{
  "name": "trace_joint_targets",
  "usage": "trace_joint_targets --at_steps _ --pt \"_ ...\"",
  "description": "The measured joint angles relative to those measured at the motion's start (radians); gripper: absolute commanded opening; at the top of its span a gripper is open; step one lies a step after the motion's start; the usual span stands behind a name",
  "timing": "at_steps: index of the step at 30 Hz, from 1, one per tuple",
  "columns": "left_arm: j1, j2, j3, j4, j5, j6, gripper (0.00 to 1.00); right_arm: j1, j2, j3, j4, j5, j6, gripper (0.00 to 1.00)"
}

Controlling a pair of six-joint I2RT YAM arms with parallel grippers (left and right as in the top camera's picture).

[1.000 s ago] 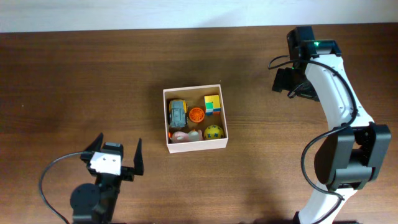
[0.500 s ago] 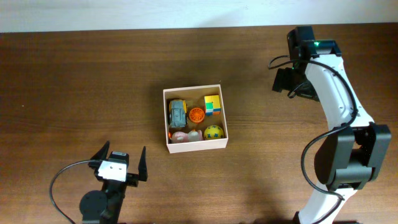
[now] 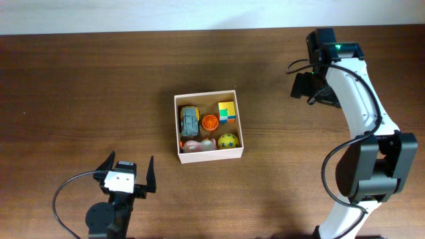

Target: Pack container

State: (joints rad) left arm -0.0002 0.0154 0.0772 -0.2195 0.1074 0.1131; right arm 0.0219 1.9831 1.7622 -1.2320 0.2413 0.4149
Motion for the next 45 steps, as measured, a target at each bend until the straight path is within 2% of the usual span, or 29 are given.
trace_joint_targets --at_steps 32,36,45 --pt "0.000 0.000 0.000 0.000 0.001 0.000 0.99 0.002 -0.015 0.000 -0.017 -0.002 0.000 0.99" --pt "0.000 0.000 0.000 0.000 0.001 0.000 0.99 0.015 -0.124 -0.012 -0.042 -0.020 0.000 0.99" --pt "0.000 -0.001 0.000 0.000 0.001 0.000 0.99 0.037 -0.642 -0.019 -0.034 -0.075 0.001 0.99"
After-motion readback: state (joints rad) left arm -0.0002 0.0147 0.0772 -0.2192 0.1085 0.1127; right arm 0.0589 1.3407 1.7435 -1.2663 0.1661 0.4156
